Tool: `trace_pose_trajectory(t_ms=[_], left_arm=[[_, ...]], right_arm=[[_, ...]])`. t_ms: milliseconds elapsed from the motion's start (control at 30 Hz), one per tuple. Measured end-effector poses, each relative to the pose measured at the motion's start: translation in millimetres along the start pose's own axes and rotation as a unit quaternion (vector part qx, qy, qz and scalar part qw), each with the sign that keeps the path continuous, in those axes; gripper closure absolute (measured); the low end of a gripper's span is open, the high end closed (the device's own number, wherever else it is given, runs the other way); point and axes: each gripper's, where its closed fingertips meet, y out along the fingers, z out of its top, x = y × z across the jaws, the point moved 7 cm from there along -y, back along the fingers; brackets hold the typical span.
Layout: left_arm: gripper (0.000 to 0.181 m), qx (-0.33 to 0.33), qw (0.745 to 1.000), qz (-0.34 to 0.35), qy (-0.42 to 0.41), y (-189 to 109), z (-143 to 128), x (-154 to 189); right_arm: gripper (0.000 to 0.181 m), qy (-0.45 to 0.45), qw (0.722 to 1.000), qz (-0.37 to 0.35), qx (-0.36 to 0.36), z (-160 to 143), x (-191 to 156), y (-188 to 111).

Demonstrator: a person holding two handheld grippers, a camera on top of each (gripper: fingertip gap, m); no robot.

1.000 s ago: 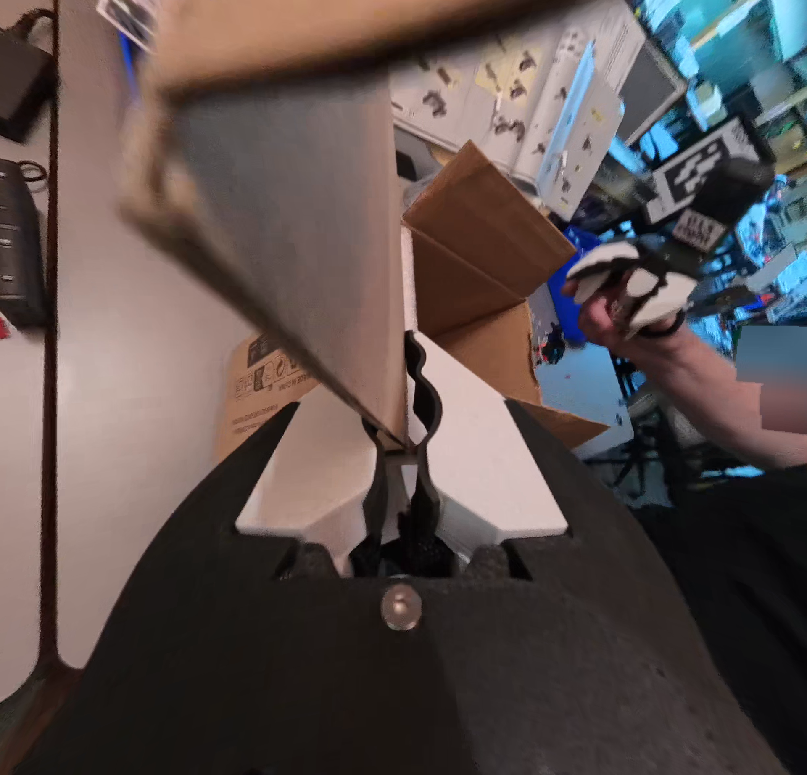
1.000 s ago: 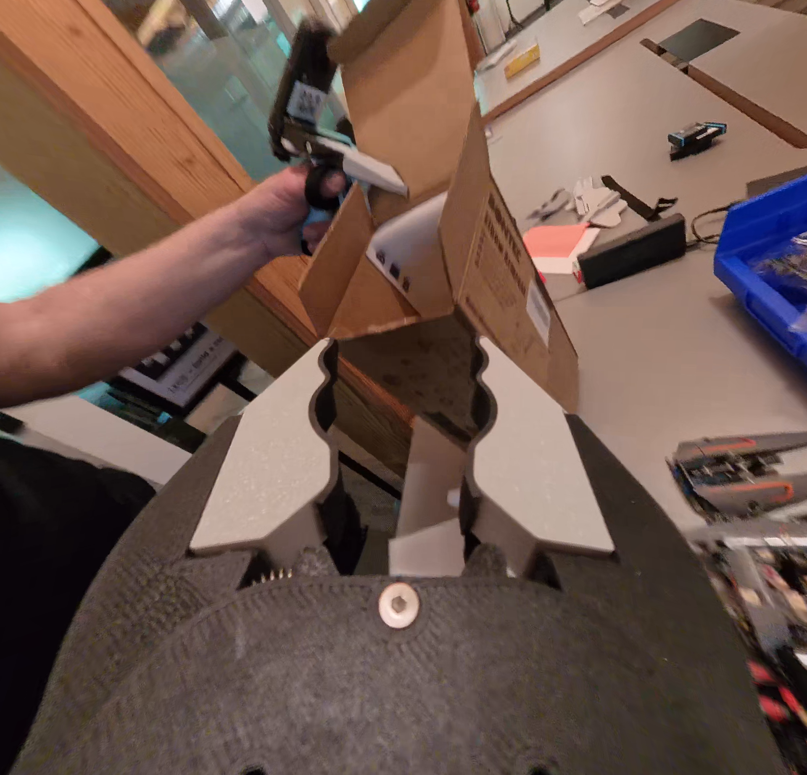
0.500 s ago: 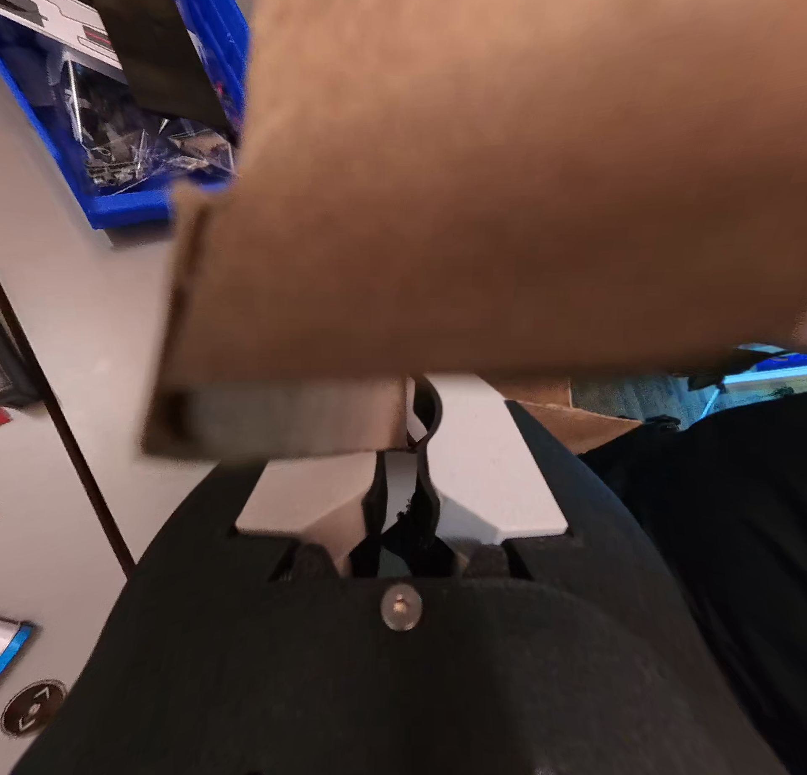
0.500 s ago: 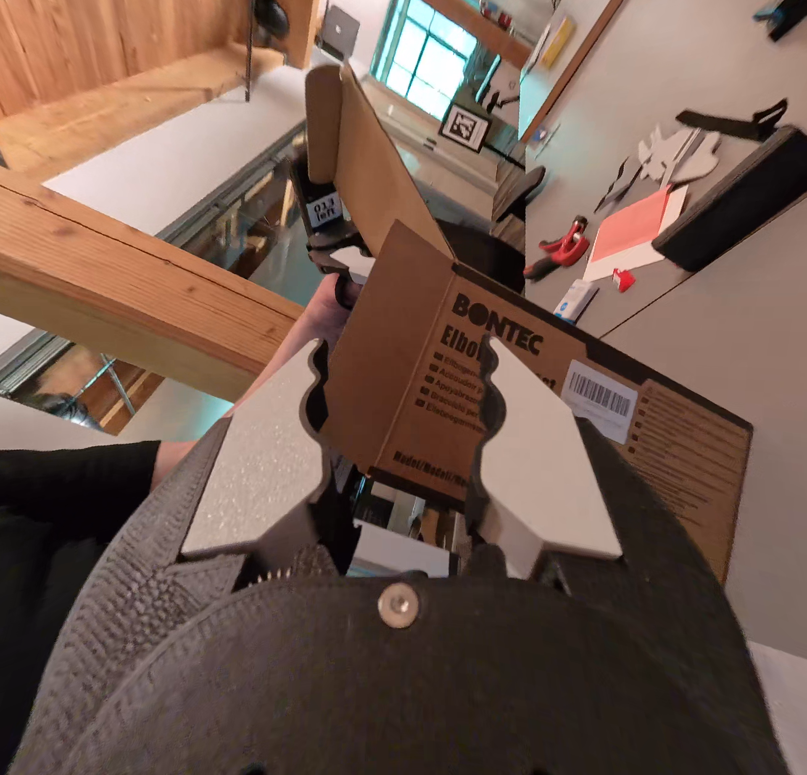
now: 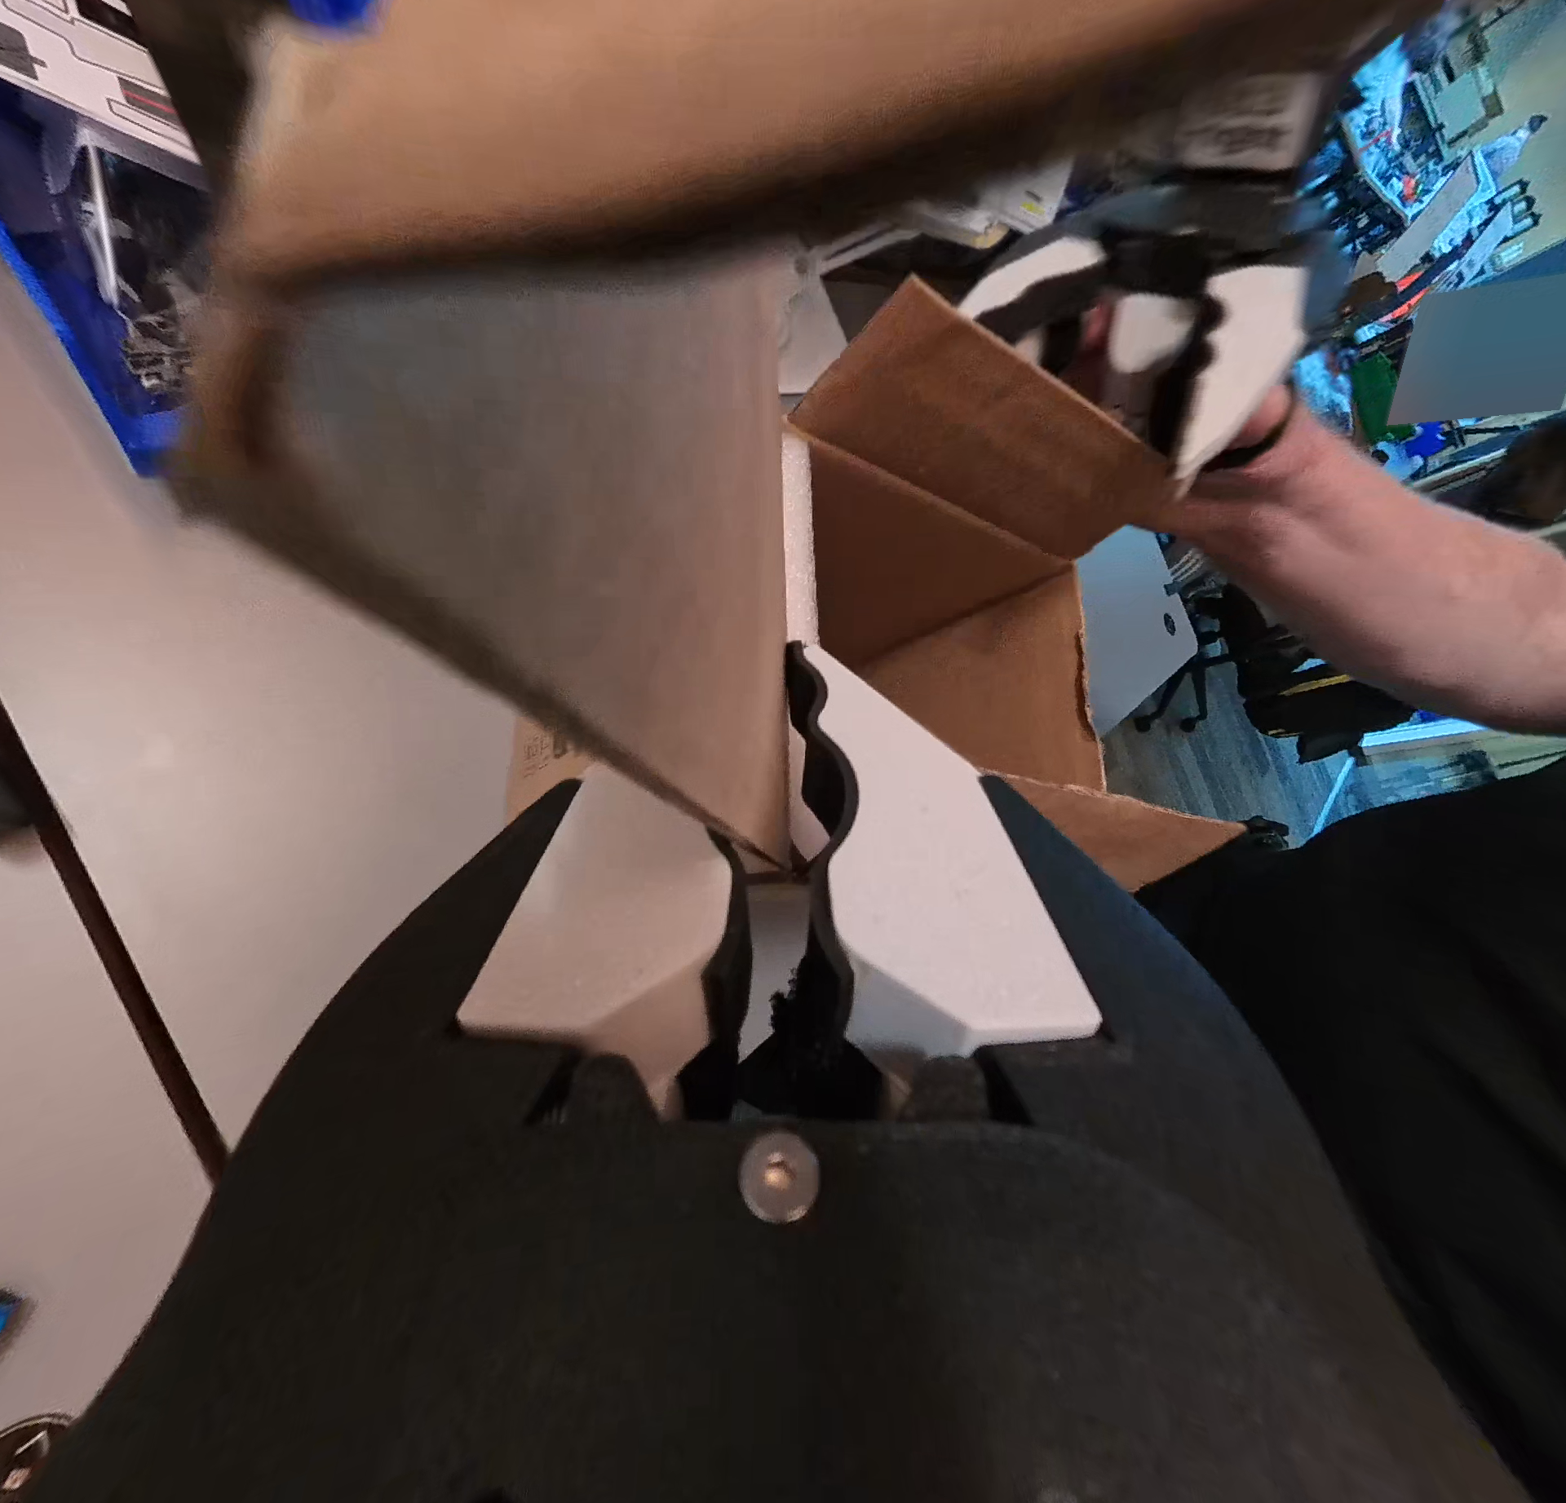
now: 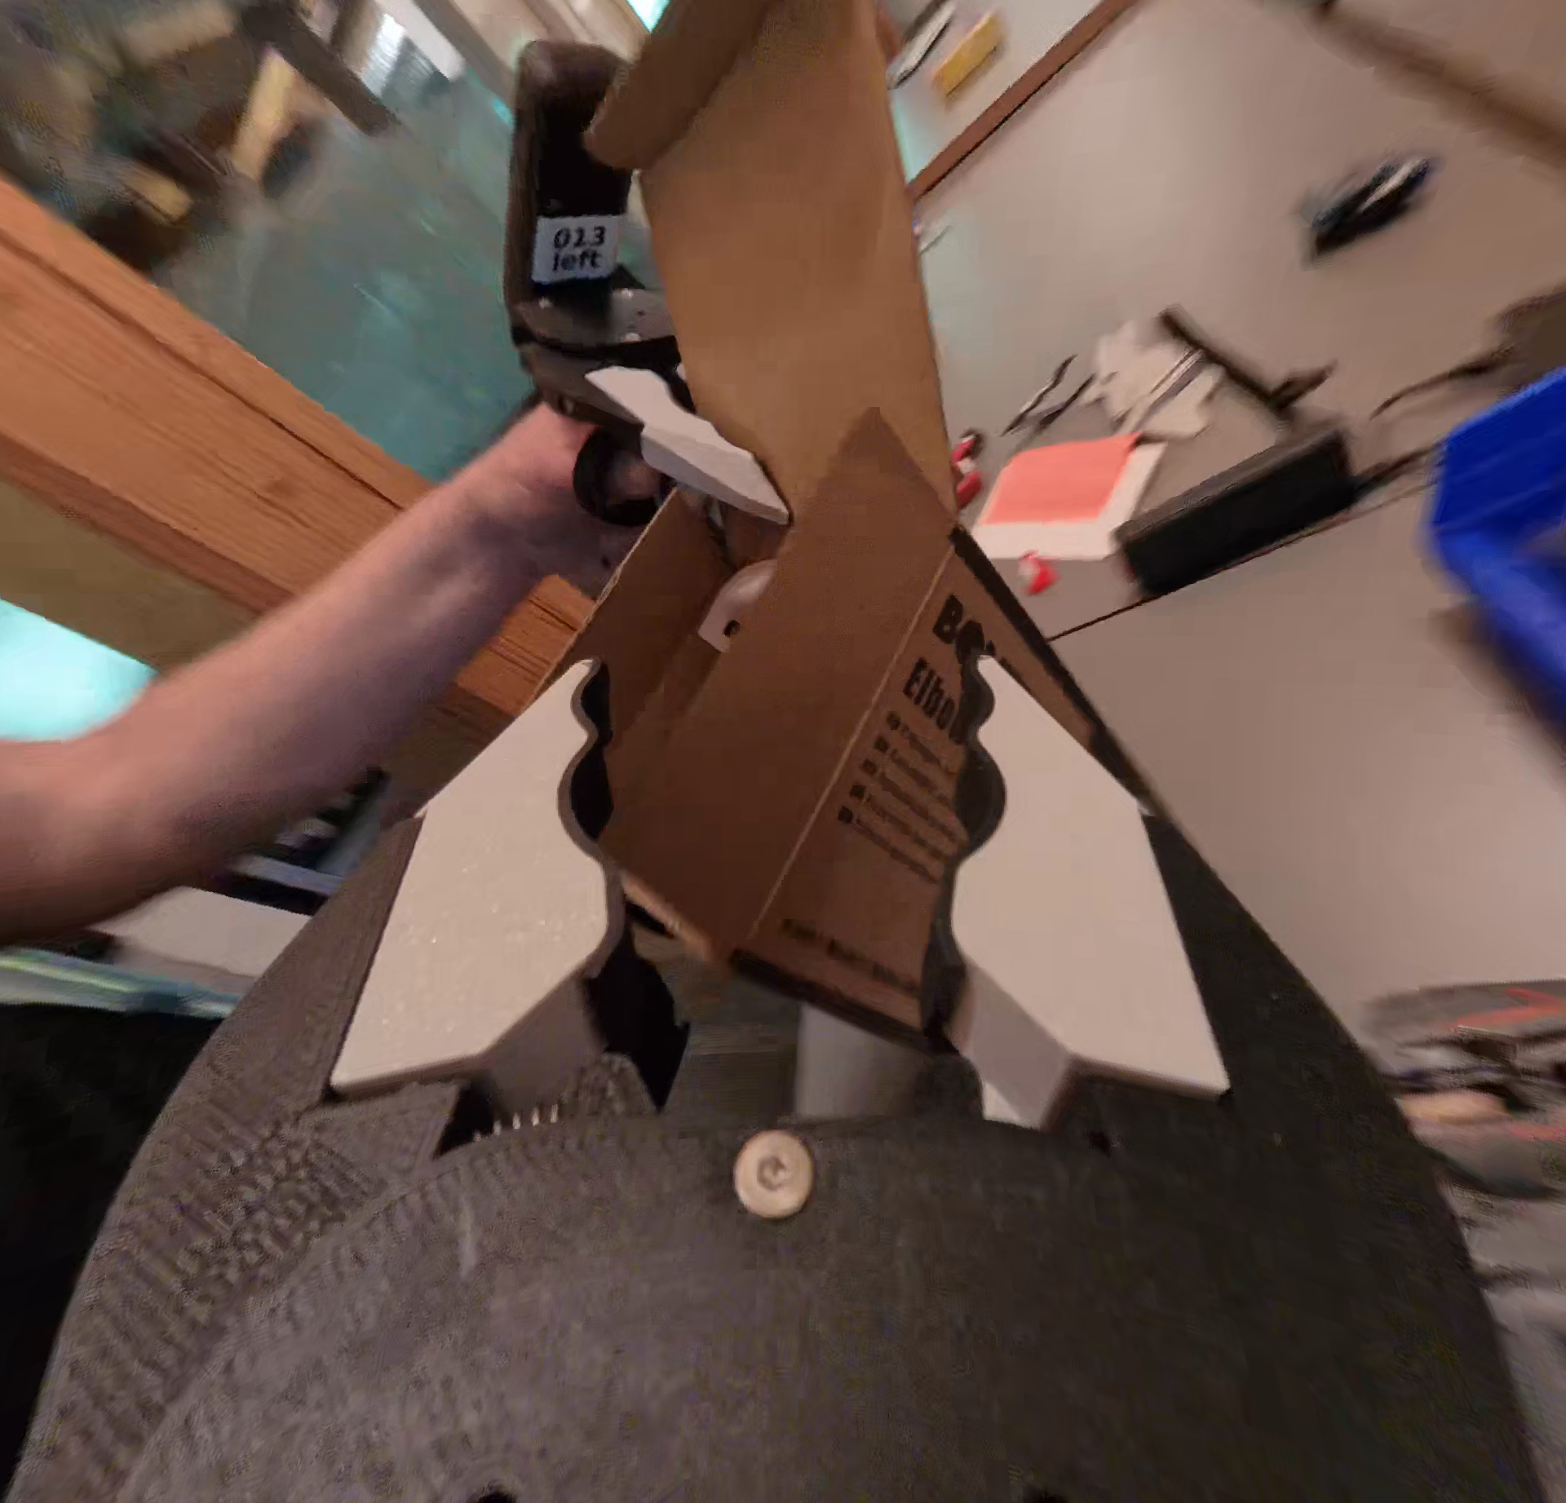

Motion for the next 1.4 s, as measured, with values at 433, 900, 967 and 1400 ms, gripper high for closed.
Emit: trace_pose_trajectory(t_ms=[433,900,967,1400], left_arm=[[0.181,0.006,1.0,-0.013,-0.012,1,0,-3],[0.181,-0.004,1.0,-0.013,-0.015,2,0,1],[0.181,-0.004,1.0,-0.015,-0.017,3,0,2],[0.181,-0.006,1.0,-0.005,-0.017,5,0,5]], right_arm=[[0.094,-0.249,0.932,-0.116,-0.235,-250,-80,11],[0.104,-0.386,0.804,-0.324,-0.315,-390,-7,51],[0.111,-0.393,0.801,-0.327,-0.311,-392,-10,52],[0.173,-0.323,0.86,-0.303,-0.255,-383,-46,33]])
